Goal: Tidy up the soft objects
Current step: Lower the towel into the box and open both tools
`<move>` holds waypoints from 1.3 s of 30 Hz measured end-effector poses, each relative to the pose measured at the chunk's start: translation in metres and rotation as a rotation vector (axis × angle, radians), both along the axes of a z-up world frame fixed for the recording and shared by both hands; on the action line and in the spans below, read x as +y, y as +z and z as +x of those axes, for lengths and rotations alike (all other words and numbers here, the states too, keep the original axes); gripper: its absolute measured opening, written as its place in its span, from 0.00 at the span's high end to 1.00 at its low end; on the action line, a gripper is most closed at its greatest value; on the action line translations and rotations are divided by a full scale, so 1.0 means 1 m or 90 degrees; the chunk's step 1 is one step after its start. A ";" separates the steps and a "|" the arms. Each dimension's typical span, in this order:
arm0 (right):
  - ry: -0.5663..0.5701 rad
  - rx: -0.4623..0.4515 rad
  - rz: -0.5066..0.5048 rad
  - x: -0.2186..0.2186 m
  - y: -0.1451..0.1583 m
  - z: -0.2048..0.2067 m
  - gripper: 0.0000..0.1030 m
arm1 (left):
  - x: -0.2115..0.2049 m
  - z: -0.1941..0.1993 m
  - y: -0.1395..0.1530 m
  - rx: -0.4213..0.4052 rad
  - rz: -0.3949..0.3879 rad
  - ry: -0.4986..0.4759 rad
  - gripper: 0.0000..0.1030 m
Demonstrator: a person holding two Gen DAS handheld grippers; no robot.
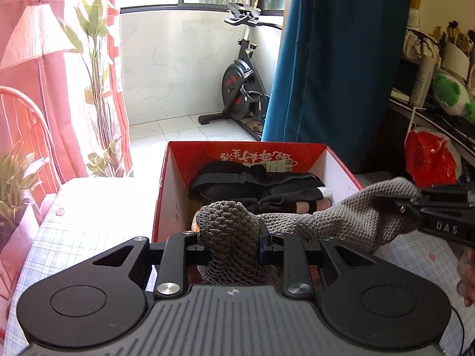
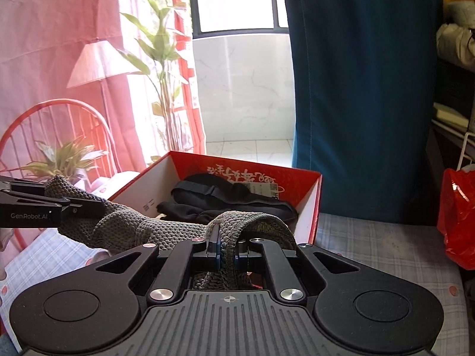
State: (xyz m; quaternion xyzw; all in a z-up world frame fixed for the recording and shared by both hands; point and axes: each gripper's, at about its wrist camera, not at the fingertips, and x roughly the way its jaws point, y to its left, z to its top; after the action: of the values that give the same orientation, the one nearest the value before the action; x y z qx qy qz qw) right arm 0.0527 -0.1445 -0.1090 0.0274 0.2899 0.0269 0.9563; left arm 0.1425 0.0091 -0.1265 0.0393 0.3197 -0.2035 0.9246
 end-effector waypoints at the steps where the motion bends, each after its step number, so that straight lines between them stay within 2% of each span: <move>1: -0.004 0.009 0.012 -0.002 -0.003 0.007 0.93 | -0.003 0.007 -0.001 0.008 -0.004 0.000 0.73; 10: -0.024 0.093 0.028 -0.009 -0.031 0.066 0.93 | -0.031 0.060 -0.027 0.049 0.058 -0.001 0.73; 16: -0.033 0.157 0.026 -0.011 -0.061 0.093 0.93 | -0.045 0.083 -0.052 0.074 0.118 -0.012 0.73; 21: -0.039 0.186 0.022 -0.015 -0.080 0.102 0.93 | -0.047 0.094 -0.071 0.099 0.130 -0.010 0.72; 24: -0.041 0.189 0.016 -0.016 -0.084 0.104 0.93 | -0.047 0.093 -0.073 0.095 0.131 -0.018 0.71; 27: -0.036 0.182 0.003 -0.014 -0.084 0.101 0.91 | -0.044 0.090 -0.068 0.084 0.119 -0.025 0.61; 29: -0.033 0.179 -0.010 -0.012 -0.081 0.097 0.86 | -0.041 0.086 -0.063 0.074 0.106 -0.027 0.40; 32: -0.027 0.160 -0.029 -0.007 -0.074 0.088 0.73 | -0.035 0.075 -0.053 0.049 0.092 -0.030 0.21; 33: -0.025 0.153 -0.036 -0.006 -0.072 0.085 0.61 | -0.033 0.072 -0.050 0.044 0.087 -0.030 0.18; 34: -0.025 0.144 -0.047 -0.004 -0.070 0.082 0.48 | -0.031 0.068 -0.048 0.042 0.083 -0.029 0.11; 35: -0.026 0.133 -0.058 -0.002 -0.067 0.078 0.44 | -0.028 0.066 -0.045 0.041 0.079 -0.027 0.04; 38: -0.023 0.109 -0.075 0.000 -0.058 0.068 0.31 | -0.021 0.058 -0.040 0.041 0.069 -0.021 0.02; 39: -0.025 0.105 -0.076 0.000 -0.056 0.065 0.22 | -0.018 0.055 -0.039 0.043 0.064 -0.020 0.00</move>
State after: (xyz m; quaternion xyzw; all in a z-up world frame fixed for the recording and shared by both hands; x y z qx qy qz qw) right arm 0.1181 -0.1441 -0.1647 -0.0218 0.3680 -0.0112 0.9295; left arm 0.1972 -0.0093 -0.1651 0.0837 0.3597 -0.2031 0.9068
